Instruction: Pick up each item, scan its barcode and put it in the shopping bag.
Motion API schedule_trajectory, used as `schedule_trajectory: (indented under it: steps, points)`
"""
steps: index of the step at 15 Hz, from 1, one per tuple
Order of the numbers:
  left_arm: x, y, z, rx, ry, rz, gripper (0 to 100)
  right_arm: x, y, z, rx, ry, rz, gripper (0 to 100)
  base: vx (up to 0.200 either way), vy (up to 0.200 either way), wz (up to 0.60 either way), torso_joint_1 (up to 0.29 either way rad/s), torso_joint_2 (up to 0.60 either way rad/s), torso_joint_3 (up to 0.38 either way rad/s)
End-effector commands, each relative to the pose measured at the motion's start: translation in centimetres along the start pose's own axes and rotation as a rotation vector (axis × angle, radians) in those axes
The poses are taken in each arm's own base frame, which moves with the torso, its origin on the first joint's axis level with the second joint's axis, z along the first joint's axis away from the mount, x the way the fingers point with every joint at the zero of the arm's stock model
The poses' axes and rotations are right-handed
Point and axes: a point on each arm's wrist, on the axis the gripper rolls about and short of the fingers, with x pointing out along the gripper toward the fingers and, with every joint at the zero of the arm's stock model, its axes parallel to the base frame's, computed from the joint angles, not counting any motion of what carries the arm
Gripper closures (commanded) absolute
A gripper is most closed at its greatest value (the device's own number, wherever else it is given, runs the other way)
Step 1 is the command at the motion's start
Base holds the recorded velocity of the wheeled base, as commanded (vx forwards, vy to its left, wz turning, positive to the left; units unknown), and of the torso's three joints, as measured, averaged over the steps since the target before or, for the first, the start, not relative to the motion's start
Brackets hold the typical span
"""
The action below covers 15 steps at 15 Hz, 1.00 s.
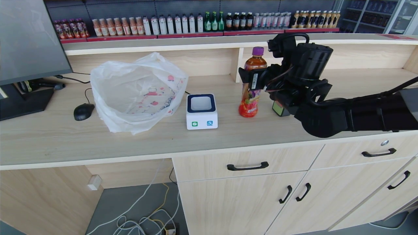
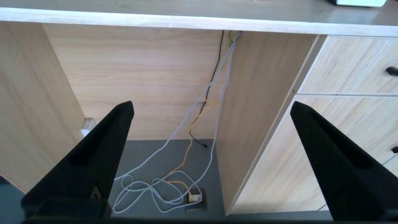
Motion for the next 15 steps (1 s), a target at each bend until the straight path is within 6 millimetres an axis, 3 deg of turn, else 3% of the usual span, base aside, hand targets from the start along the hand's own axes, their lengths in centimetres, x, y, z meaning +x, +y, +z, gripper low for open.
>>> schedule_trajectory:
  steps: [1, 15]
  points:
    - [0.0, 0.0, 0.0, 0.000, 0.000, 0.001, 0, 0.1, 0.1, -0.3, -0.002, 0.006, 0.001, 0, 0.000, 0.000, 0.00, 0.000, 0.00, 0.000]
    - [0.0, 0.0, 0.0, 0.000, 0.000, 0.001, 0, 0.7, 1.4, -3.4, 0.011, 0.018, -0.006, 0, 0.000, 0.000, 0.00, 0.000, 0.00, 0.000]
